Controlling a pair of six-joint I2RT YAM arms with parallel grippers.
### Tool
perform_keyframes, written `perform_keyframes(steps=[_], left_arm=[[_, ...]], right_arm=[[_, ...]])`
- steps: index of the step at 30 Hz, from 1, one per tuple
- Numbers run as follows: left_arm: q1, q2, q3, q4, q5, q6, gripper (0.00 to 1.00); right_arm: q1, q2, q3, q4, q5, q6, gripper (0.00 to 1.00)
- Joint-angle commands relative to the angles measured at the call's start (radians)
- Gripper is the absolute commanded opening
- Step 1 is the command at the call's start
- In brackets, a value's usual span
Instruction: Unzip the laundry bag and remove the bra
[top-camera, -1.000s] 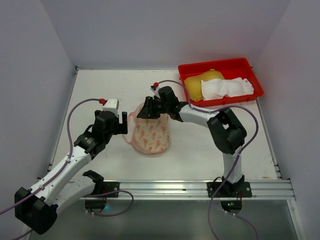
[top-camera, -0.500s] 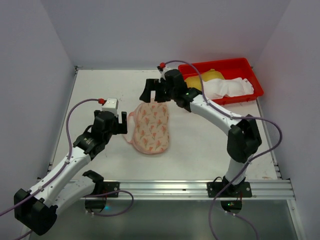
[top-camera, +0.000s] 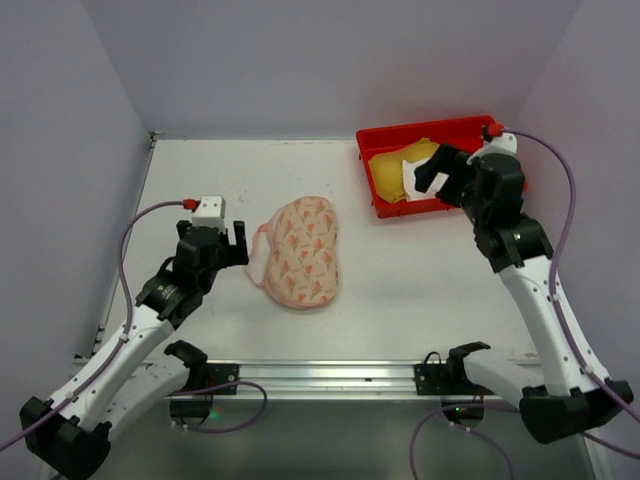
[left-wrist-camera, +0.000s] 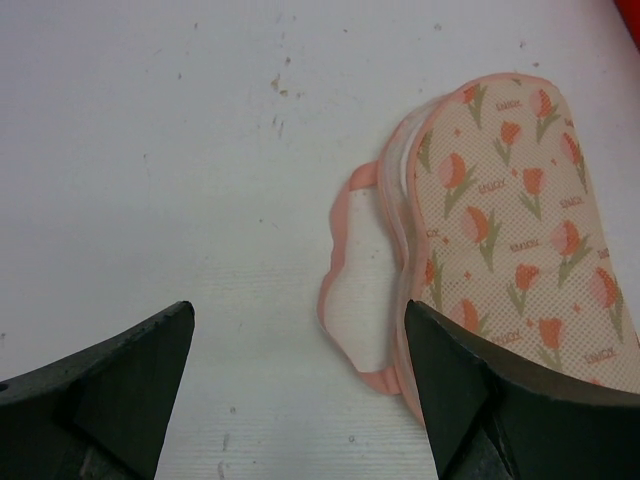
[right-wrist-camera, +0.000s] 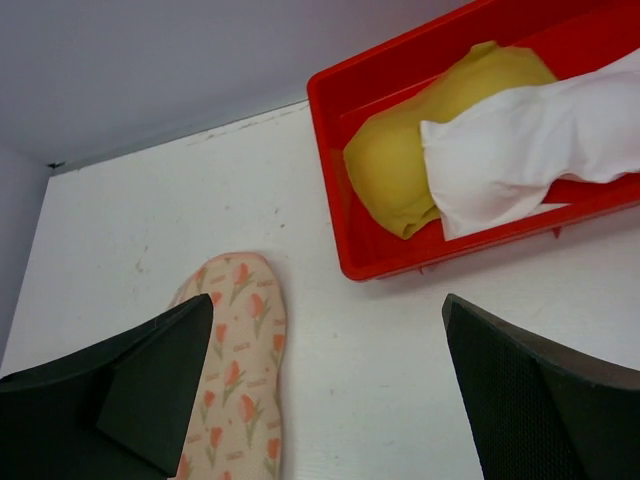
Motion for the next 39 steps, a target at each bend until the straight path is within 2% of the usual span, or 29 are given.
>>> perform_keyframes(steps=[1, 6, 9, 12, 17, 23, 29, 39], left_arm=[[0.007, -0.043, -0.002, 0.023, -0.057, -0.014, 0.90], [0.005, -0.133, -0.002, 0.037, -0.073, -0.029, 0.90], [0.005, -0.169, 0.058, 0.003, -0.080, -0.035, 0.90], [0.005, -0.208, 0.131, -0.075, -0.100, -0.036, 0.90], [0.005, -0.322, 0.208, -0.198, -0.137, -0.039, 0.90], [0.005, -0.451, 0.239, -0.262, -0.194, -0.034, 0.90], [0.007, -0.569, 0.174, -0.232, -0.194, -0.029, 0.90], [0.007, -0.586, 0.098, -0.203, -0.204, -0.060, 0.90]], right_arm=[[-0.011, -0.157, -0.056, -0.112, 0.139, -0.012, 0.99], [-0.010, -0.381, -0.105, -0.167, 0.218, 0.005, 0.99], [-0.011, -0.536, -0.127, -0.175, 0.229, 0.014, 0.99], [-0.011, -0.706, -0.164, -0.168, 0.193, 0.011, 0.99], [-0.011, -0.924, -0.187, -0.166, 0.142, -0.109, 0.99], [-0.011, -1.052, -0.236, -0.146, 0.145, -0.190, 0.99], [-0.011, -1.113, -0.329, -0.114, 0.117, -0.207, 0.99], [-0.010, -1.141, -0.417, -0.079, 0.088, -0.215, 0.99]])
